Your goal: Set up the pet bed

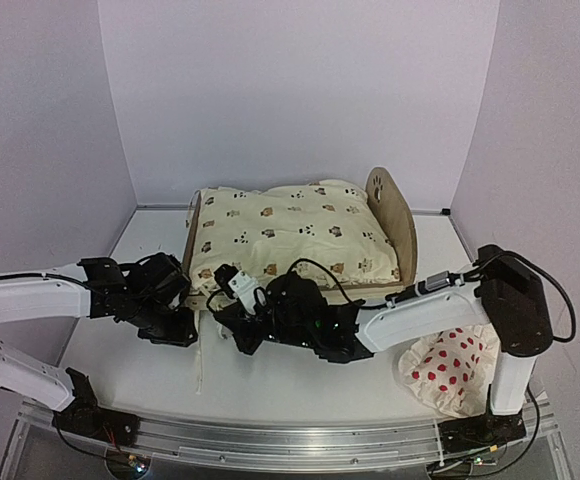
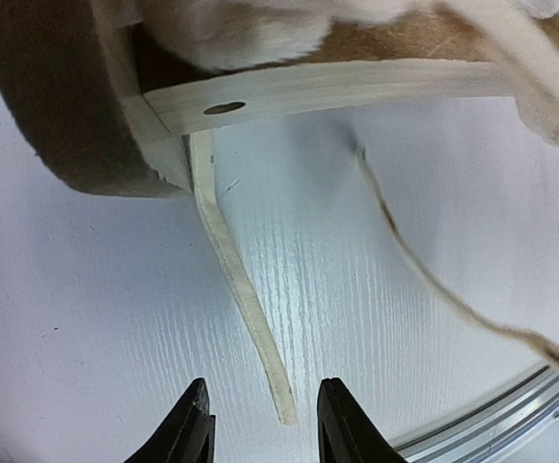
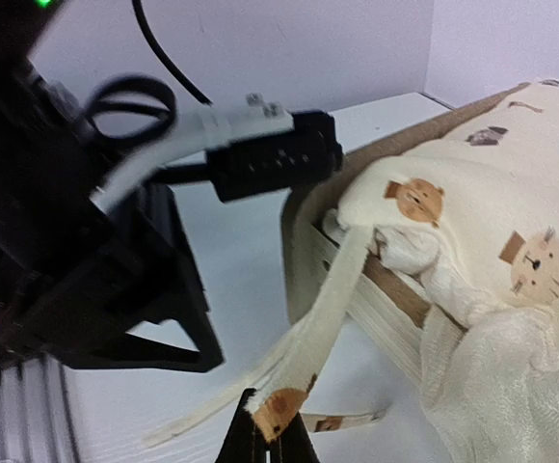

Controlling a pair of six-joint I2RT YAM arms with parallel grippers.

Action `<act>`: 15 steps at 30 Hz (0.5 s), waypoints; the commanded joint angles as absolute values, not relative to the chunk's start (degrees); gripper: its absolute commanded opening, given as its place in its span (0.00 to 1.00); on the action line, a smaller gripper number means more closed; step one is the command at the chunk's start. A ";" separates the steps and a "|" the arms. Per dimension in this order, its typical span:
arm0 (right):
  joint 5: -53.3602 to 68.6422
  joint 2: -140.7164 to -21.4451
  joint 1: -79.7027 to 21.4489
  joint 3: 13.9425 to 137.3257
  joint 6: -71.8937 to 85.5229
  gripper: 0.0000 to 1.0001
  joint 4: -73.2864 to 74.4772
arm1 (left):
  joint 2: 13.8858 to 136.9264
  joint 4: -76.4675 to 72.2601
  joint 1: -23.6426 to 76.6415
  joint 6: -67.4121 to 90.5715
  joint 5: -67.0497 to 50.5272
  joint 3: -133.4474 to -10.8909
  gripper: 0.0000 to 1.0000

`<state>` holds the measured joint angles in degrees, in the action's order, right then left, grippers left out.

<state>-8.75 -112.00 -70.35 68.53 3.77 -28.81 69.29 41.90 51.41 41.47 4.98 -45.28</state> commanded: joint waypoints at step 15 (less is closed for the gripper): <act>9.79 -113.96 -63.38 68.78 23.97 0.00 -19.76 | 69.91 44.75 52.01 45.25 4.86 -45.84 0.37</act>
